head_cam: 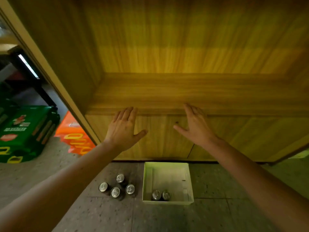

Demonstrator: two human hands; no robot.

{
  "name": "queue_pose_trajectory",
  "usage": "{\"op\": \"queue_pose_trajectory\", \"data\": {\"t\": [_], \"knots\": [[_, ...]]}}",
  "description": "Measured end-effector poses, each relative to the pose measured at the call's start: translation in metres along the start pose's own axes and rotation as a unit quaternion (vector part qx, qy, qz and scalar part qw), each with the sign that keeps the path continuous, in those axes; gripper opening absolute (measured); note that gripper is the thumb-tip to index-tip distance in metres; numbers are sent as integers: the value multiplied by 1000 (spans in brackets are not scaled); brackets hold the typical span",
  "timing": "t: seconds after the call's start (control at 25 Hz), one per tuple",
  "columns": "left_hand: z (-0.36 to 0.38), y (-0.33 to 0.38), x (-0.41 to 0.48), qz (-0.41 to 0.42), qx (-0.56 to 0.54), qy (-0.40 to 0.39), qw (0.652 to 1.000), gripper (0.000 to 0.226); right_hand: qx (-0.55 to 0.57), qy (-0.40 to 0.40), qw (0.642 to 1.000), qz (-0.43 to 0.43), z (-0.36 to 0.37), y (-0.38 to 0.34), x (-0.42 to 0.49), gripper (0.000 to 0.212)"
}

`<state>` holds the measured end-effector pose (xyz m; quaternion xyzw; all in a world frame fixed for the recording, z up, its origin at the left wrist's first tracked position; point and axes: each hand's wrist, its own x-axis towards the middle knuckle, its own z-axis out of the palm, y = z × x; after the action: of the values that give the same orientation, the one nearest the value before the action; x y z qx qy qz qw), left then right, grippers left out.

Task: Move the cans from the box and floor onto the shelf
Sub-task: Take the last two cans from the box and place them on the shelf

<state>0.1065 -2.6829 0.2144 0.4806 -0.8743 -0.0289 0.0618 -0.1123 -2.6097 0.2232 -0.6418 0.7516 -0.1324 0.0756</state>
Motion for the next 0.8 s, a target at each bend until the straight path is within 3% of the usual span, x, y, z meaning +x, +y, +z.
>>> {"op": "queue_pose_trajectory", "data": {"t": [0.36, 0.64, 0.8], "knots": [[311, -21, -32, 43, -16, -41, 998, 84, 0, -27, 1000, 2, 310, 86, -34, 82], [450, -14, -80, 55, -35, -98, 993, 85, 1, -71, 997, 27, 431, 119, -82, 79], [492, 2, -103, 50, -76, -154, 984, 87, 55, -157, 982, 85, 475, 121, -112, 77]]}}
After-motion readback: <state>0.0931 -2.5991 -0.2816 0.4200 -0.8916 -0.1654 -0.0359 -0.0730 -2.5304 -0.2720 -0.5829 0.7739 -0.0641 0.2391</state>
